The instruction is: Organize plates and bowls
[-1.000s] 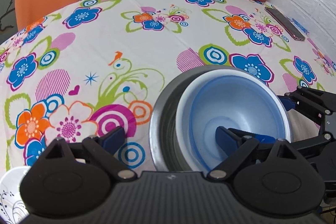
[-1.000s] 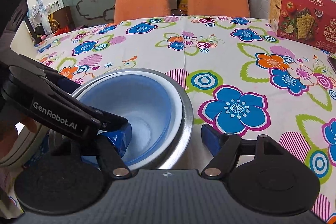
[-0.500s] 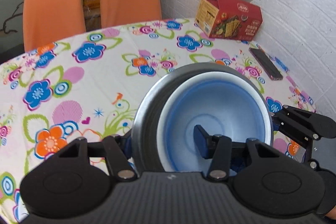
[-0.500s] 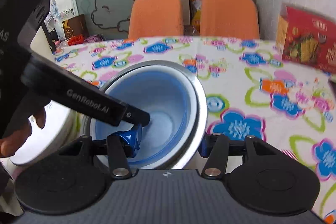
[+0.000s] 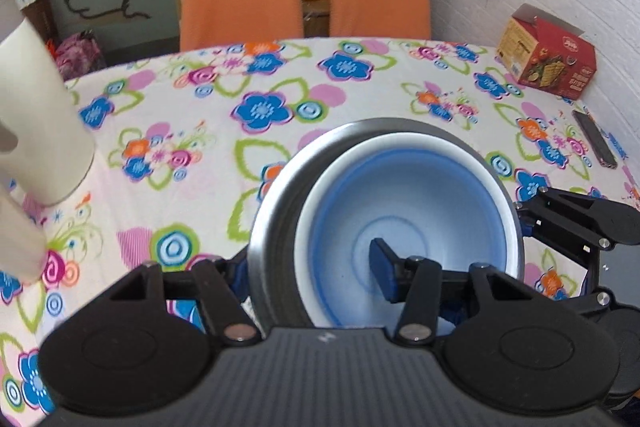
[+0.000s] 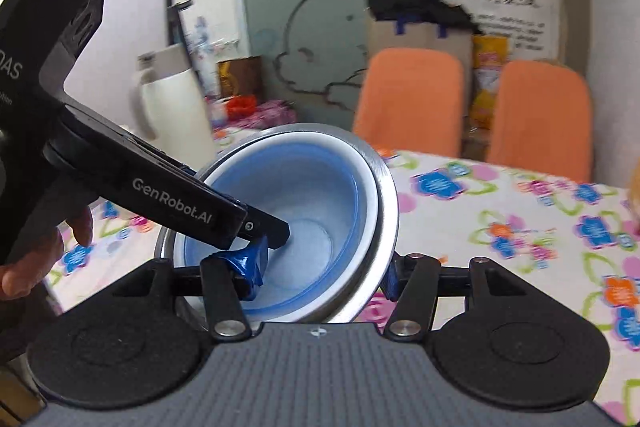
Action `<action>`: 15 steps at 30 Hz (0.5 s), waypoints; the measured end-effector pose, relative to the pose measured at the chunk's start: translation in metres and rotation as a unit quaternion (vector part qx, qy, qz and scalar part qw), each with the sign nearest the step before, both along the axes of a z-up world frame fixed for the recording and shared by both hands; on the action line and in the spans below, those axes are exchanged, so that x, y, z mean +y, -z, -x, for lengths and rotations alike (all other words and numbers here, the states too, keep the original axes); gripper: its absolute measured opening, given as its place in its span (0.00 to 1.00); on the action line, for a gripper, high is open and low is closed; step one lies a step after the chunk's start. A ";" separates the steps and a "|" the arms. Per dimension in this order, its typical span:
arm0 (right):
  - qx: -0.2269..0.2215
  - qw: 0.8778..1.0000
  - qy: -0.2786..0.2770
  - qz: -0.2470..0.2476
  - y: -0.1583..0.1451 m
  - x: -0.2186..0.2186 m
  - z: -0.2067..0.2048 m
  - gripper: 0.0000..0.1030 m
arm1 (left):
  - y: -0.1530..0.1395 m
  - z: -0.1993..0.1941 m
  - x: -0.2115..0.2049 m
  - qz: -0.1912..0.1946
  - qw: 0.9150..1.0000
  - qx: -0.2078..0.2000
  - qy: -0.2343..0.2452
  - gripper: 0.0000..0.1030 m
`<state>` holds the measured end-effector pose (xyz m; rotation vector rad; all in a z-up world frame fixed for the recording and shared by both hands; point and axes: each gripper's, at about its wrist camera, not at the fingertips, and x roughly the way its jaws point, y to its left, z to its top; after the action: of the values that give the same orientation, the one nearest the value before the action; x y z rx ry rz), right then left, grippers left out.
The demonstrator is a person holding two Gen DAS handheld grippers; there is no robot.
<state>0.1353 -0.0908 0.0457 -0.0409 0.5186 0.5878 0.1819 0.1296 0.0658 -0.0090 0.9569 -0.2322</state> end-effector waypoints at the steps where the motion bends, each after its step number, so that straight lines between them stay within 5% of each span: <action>1: 0.010 1.000 -0.011 -0.001 0.005 0.007 -0.001 0.41 | 0.008 0.002 0.006 0.003 1.000 0.010 -0.006 0.50; 9: 0.095 0.994 -0.056 0.018 0.049 0.049 0.004 0.41 | 0.063 0.009 0.033 0.028 0.997 0.063 -0.023 0.49; 12: 0.113 0.992 -0.059 0.026 0.061 0.057 0.006 0.41 | 0.064 0.012 0.031 0.024 0.999 0.046 -0.012 0.45; 15: 0.121 0.991 -0.056 0.024 0.068 0.059 0.002 0.42 | 0.065 0.013 0.026 0.005 0.999 0.033 -0.002 0.53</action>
<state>0.1329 -0.0321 -0.0221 -0.0456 0.7704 0.6944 0.1685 0.1552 0.0007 -0.0286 1.0219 -0.2350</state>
